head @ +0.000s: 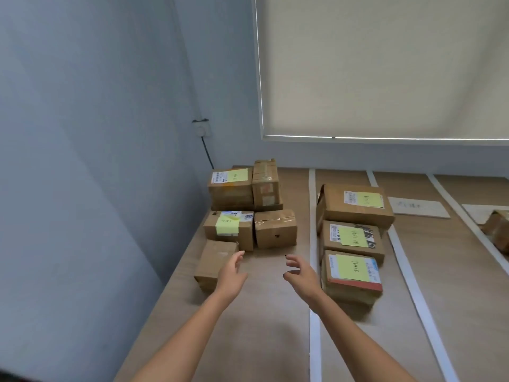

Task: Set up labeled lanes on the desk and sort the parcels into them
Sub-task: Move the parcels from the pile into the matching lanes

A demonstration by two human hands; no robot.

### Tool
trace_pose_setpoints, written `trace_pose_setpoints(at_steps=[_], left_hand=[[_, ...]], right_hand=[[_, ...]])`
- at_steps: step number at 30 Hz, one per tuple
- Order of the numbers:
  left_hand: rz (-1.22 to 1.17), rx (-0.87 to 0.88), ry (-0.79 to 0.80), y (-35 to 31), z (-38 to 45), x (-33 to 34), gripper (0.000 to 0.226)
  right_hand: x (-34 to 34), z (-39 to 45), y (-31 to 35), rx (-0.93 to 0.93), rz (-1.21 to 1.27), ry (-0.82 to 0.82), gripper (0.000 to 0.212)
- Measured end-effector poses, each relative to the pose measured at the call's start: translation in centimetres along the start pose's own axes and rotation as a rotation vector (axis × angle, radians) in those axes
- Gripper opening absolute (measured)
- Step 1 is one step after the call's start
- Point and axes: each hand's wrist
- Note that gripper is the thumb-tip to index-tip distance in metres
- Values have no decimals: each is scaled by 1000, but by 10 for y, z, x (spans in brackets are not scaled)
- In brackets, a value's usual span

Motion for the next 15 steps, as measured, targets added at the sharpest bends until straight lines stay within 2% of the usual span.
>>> trace_pose_setpoints(at_steps=[6,11,15], left_hand=[[29,-36,17,46,51,-81,56],[142,-46,-33,78,75,-109,56],[45,-161,28,99,92,-119,59]], right_hand=[[91,32,24,95,2,26,48],[129,52,23,176,-33,22,49],[153,68,24,226,-37,39,54]])
Point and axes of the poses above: each hand's wrist, its own z-axis towards the middle knuckle, its own x-axis out of the palm, y = z × x, and after that the axes turned 4 degrees about -z, right-handed
